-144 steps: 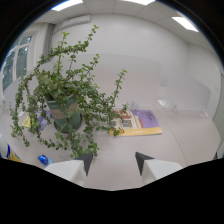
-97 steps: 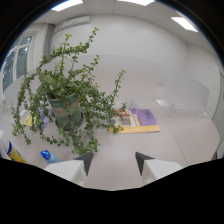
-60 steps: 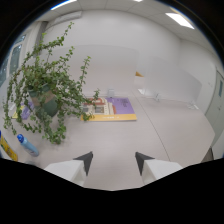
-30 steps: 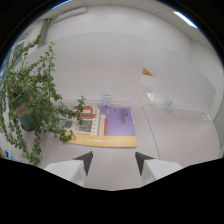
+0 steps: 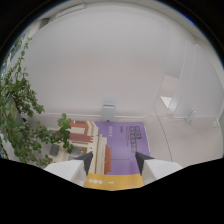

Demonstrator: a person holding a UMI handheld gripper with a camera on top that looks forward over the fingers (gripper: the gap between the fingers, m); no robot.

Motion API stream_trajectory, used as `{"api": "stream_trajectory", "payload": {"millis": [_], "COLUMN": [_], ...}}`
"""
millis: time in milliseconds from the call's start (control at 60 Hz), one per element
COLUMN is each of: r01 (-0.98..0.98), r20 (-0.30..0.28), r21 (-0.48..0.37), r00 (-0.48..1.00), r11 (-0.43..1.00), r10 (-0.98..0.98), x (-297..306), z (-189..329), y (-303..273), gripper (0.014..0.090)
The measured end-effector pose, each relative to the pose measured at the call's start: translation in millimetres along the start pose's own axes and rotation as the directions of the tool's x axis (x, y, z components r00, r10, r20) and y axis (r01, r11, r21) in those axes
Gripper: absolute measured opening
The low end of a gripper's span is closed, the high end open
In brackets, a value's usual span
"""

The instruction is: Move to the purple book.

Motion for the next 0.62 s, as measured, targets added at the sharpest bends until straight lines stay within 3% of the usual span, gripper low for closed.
{"api": "stream_trajectory", "payload": {"millis": [617], "r01": [-0.014], "r20": [-0.017], "r21": [-0.027], "r00": [1.000], "r11": [1.000], "r10": [0.014], "x": [-5.6], "z": [20.1], "y": [-6.9], "gripper": [0.0847]}}
